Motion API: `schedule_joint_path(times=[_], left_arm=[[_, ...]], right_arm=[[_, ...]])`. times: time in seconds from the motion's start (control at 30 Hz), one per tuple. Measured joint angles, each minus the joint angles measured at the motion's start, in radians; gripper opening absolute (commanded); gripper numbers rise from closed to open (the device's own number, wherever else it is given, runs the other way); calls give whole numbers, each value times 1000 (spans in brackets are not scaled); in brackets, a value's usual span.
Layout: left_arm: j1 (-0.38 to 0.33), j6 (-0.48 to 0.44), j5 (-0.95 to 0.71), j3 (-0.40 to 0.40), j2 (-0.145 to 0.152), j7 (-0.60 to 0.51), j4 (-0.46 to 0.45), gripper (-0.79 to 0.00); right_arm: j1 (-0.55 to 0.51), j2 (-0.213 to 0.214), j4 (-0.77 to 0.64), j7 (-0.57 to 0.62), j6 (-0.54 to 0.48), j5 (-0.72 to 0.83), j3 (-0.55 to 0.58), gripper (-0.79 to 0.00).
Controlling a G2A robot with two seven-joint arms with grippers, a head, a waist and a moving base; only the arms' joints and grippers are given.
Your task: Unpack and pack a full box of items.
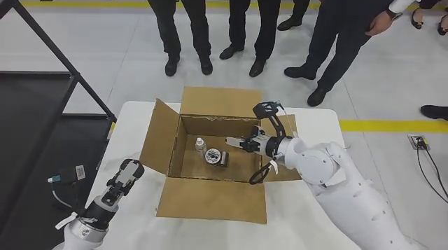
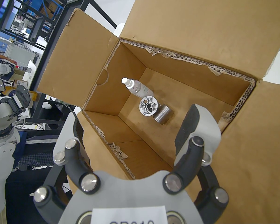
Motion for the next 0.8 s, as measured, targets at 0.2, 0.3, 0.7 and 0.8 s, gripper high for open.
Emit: schedule_joint_path(times=[0.2,0.3,0.7,0.8], left_arm=[[0,0,0,0,0,0,0,0],[0,0,0,0,0,0,0,0],[15,70,-134,-47,0,23,28,0],[31,66,-165,-76,1,21,33,0]], right_arm=[[0,0,0,0,0,0,0,0],[0,-1,0,-5,-2,-7,-5,0],[294,-109,245,92,-39,-216,-291,0],[372,-156,355,109,-76,-203,-363,0]])
